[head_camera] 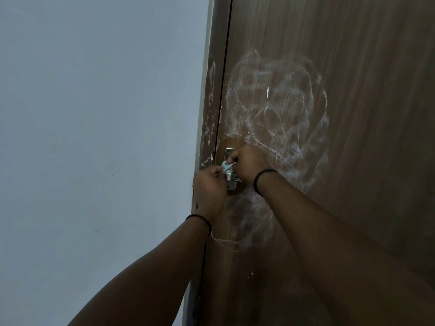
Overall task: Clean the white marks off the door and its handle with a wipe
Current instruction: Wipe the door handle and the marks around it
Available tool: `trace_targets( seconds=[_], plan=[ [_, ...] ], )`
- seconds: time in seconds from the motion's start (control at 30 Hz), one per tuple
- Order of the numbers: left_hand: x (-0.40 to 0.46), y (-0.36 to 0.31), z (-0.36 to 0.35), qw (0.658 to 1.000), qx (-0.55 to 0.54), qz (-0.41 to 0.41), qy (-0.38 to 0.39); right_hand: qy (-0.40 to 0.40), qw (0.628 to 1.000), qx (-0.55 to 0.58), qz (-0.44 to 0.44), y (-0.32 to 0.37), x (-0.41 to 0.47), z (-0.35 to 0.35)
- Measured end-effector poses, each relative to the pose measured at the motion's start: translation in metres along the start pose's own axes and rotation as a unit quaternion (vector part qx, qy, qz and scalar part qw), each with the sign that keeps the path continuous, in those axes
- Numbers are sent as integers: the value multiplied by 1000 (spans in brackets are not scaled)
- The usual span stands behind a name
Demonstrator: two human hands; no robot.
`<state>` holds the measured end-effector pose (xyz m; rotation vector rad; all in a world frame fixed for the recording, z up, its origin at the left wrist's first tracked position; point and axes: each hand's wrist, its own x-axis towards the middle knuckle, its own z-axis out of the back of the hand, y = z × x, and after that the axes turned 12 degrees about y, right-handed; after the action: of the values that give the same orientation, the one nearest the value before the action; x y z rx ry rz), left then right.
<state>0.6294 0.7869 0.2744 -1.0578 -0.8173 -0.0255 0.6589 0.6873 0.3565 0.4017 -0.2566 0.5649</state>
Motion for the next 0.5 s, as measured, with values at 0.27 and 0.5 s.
trace_targets(
  seconds=[0.27,0.5],
  plan=[
    [-4,5,6,1000,-5,21,5,36,995,-75,49,7,-11,5],
    [-18,-1,12,1000,0,-11,10,13,998,-38,51,4,-33,3]
  ],
)
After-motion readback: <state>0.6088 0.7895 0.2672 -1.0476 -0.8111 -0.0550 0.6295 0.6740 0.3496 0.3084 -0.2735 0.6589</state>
